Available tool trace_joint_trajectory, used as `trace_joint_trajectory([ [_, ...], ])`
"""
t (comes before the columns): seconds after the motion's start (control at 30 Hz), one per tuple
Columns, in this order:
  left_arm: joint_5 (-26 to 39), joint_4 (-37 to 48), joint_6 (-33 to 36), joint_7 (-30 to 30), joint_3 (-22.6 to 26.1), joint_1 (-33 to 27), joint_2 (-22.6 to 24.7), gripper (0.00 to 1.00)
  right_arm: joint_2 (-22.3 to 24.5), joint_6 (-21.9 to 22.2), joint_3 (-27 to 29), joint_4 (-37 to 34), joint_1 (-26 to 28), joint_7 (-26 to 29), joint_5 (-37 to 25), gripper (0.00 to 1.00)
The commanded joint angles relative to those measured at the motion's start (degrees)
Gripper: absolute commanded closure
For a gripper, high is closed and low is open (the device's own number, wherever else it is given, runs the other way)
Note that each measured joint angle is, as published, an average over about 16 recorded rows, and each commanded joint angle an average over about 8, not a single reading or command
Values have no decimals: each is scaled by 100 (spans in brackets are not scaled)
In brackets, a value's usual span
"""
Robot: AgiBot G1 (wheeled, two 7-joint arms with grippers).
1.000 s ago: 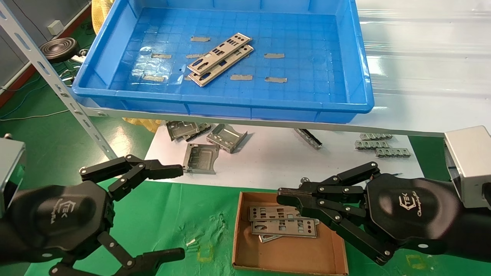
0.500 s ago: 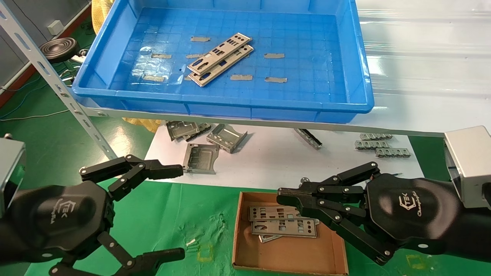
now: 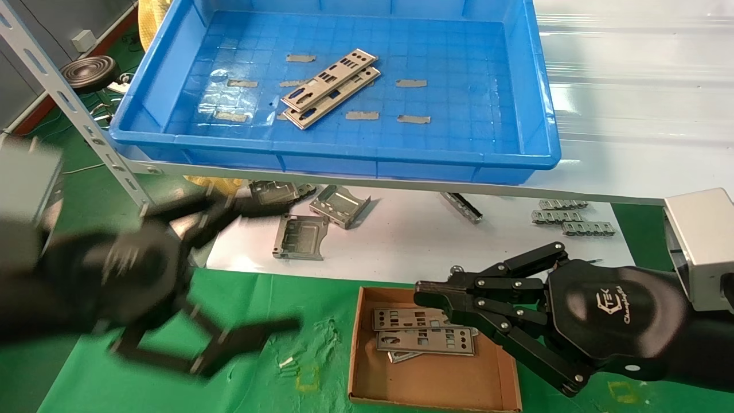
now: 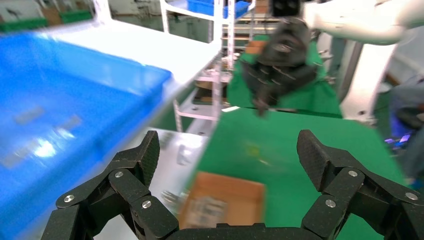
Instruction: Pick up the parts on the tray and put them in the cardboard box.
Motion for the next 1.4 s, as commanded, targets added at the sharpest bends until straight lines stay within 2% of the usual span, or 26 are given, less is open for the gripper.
trace_joint_trajectory([
  [0.03,223,0,-174,-37,64,-307,148,0,0,0,0,0,0,0,0,44],
  [0.13,675,417,-428,39,209,-903,508,0,0,0,0,0,0,0,0,9],
  [0.17,812,604,-493,61,263,-1106,638,0,0,0,0,0,0,0,0,1],
  [0.2,922,817,-538,58,320,-1306,773,0,0,0,0,0,0,0,0,0],
  [0.43,1580,2624,-739,246,667,-2645,1654,0,0,0,0,0,0,0,0,0],
  [0.63,2030,4233,-969,420,936,-3431,2325,0,0,0,0,0,0,0,0,0],
  [0.87,2426,5768,-2013,553,1120,-3976,3076,0,0,0,0,0,0,0,0,0],
  [1.07,2624,6400,-2673,641,1229,-4112,3511,0,0,0,0,0,0,0,0,0],
  [1.4,2644,6684,-2480,658,1279,-4148,3573,0,0,0,-1,0,0,0,0,0],
])
